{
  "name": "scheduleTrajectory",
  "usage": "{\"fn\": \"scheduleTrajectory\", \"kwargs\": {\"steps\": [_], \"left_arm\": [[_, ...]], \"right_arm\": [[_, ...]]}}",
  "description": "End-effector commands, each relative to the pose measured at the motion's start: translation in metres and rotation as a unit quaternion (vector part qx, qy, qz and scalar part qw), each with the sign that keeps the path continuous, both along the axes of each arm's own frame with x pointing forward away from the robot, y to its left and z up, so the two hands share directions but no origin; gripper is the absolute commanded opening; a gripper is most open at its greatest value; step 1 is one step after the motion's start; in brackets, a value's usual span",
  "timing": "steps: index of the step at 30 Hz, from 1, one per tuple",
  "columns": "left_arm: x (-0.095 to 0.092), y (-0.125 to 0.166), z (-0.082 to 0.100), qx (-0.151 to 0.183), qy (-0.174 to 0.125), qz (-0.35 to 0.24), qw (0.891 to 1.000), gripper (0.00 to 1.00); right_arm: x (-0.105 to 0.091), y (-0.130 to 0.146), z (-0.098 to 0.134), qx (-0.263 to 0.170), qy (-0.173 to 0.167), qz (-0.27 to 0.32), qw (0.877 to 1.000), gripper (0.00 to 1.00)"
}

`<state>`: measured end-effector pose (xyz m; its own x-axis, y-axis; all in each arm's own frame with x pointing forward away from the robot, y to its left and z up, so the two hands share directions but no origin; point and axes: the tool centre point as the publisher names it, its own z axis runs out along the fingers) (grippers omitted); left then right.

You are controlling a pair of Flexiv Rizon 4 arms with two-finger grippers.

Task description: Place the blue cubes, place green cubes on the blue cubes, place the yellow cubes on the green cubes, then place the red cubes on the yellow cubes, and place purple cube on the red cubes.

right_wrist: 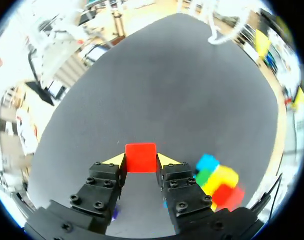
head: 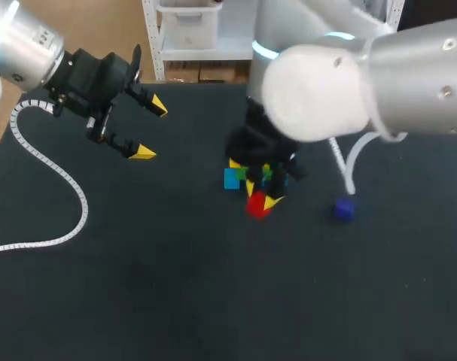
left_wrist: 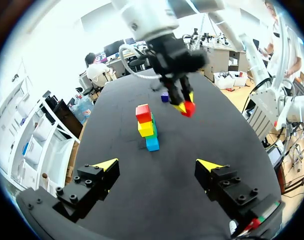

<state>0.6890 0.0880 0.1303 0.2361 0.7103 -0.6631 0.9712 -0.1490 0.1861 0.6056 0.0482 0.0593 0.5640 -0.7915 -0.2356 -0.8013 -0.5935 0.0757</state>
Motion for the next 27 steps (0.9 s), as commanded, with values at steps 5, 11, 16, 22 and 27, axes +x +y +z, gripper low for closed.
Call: {"fn": "scheduleTrajectory", "kwargs": {"steps": [5,11,16,22,27], "left_arm": [[0.000,0.001,-0.001,-0.002,-0.002,-0.001,1.000,1.00],[0.000,0.001,-0.001,-0.002,-0.002,-0.001,1.000,1.00],[0.000,0.001,-0.001,-0.002,-0.002,-0.001,1.000,1.00],[0.000,0.001,-0.001,-0.002,-0.002,-0.001,1.000,1.00],[0.000,0.001,-0.001,-0.002,-0.002,-0.001,1.000,1.00]], "right_arm": [[0.006,-0.038,0.018,0.068,-0.059,-0.207,0.974,0.00],[0.023,-0.052,0.025,0.092,-0.060,-0.286,0.952,0.00],[0.040,-0.057,0.031,0.107,-0.044,-0.321,0.940,0.00],[0.058,-0.062,0.036,0.122,-0.027,-0.346,0.930,0.00],[0.075,-0.058,0.042,0.117,-0.016,-0.344,0.932,0.00]]}}
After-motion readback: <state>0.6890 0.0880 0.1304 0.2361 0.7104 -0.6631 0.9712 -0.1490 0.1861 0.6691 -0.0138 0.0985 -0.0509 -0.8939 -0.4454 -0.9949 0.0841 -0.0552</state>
